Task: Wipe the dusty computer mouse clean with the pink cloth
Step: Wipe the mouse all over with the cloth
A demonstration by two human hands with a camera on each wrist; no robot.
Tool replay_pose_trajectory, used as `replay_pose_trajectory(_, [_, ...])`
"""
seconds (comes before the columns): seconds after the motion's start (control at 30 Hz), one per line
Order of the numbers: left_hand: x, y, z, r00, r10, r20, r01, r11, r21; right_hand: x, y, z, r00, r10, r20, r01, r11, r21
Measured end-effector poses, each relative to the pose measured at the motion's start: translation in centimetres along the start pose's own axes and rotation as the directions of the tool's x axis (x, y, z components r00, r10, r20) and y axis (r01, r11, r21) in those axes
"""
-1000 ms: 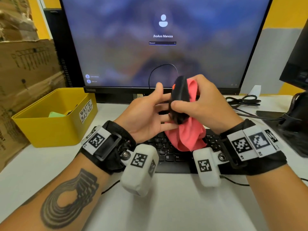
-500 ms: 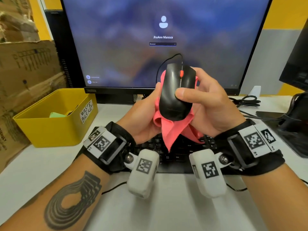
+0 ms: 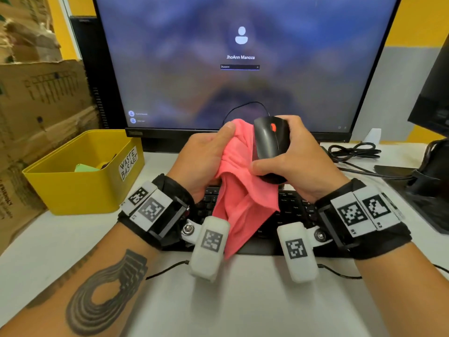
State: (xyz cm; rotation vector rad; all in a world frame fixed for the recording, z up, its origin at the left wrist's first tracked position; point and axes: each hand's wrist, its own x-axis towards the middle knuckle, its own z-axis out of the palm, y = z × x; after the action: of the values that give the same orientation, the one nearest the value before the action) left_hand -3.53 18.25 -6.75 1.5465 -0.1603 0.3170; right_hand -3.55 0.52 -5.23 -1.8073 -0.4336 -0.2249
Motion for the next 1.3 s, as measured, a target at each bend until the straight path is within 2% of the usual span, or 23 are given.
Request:
replay_pose_trajectory(0.13, [0.5, 0.7, -0.6, 0.994, -0.063, -0.094, 0.053, 0.993, -0.106, 0.3, 0.5, -0.5, 0.997, 0.068, -0.037, -0.068, 0.998, 0.007])
replay_pose_trajectory(0.23, [0.5, 1.0, -0.6, 0.995, -0.099, -0.009, 0.093, 0.962, -0.257, 0.1, 0.4, -0.2, 0.997, 0.060, -0.038, -0.057, 0.996, 0.074])
replay_pose_trajectory(0.33, [0.2, -0.1, -0.2, 0.993, 0.028, 0.118, -0.009, 0.987, -0.159, -0.4, 0.0, 0.3, 0.989, 0.117, 0.087, -0.137, 0.952, 0.275])
replay_pose_trajectory(0.43, [0.3, -1.1, -0.3, 0.981, 0.160, 0.109, -0.156, 0.987, -0.045, -0.1, 0.0, 0.2, 0.975, 0.134, 0.178, -0.200, 0.878, 0.435])
replay_pose_trajectory(0.5, [0.2, -1.3, -0.4, 0.974, 0.195, 0.118, -0.197, 0.980, 0.003, 0.4, 0.1, -0.4, 0.976, 0.150, 0.160, -0.214, 0.814, 0.540])
replay_pose_trajectory(0.6, [-0.2, -1.3, 0.1, 0.959, 0.186, 0.213, -0.198, 0.979, 0.038, 0.9, 0.2, -1.3, 0.980, 0.158, 0.118, -0.197, 0.738, 0.646])
replay_pose_trajectory(0.73, [-0.4, -1.3, 0.3, 0.946, 0.228, 0.231, -0.251, 0.965, 0.076, 0.7, 0.3, -1.5, 0.970, 0.087, 0.227, -0.210, 0.770, 0.603])
replay_pose_trajectory(0.87, [0.5, -0.9, -0.6, 0.963, 0.249, 0.099, -0.249, 0.968, -0.020, 0.0, 0.0, -1.2, 0.907, 0.032, 0.420, -0.278, 0.793, 0.541])
replay_pose_trajectory(0.97, [1.0, -0.9, -1.1, 0.968, 0.246, 0.051, -0.242, 0.968, -0.070, -0.3, 0.0, -0.8, 0.875, 0.019, 0.485, -0.305, 0.798, 0.519])
replay_pose_trajectory(1.07, [0.8, -1.1, -0.8, 0.970, 0.228, 0.082, -0.225, 0.973, -0.043, -0.2, 0.2, -0.6, 0.891, 0.001, 0.453, -0.272, 0.801, 0.534])
replay_pose_trajectory(1.17, [0.3, -1.4, -0.2, 0.959, 0.223, 0.174, -0.225, 0.974, -0.006, 0.3, 0.3, -0.9, 0.951, 0.040, 0.307, -0.225, 0.771, 0.595])
replay_pose_trajectory(1.3, [-0.1, -1.3, -0.1, 0.931, 0.189, 0.312, -0.249, 0.954, 0.165, 0.7, 0.4, -1.1, 0.976, 0.102, 0.191, -0.203, 0.742, 0.639])
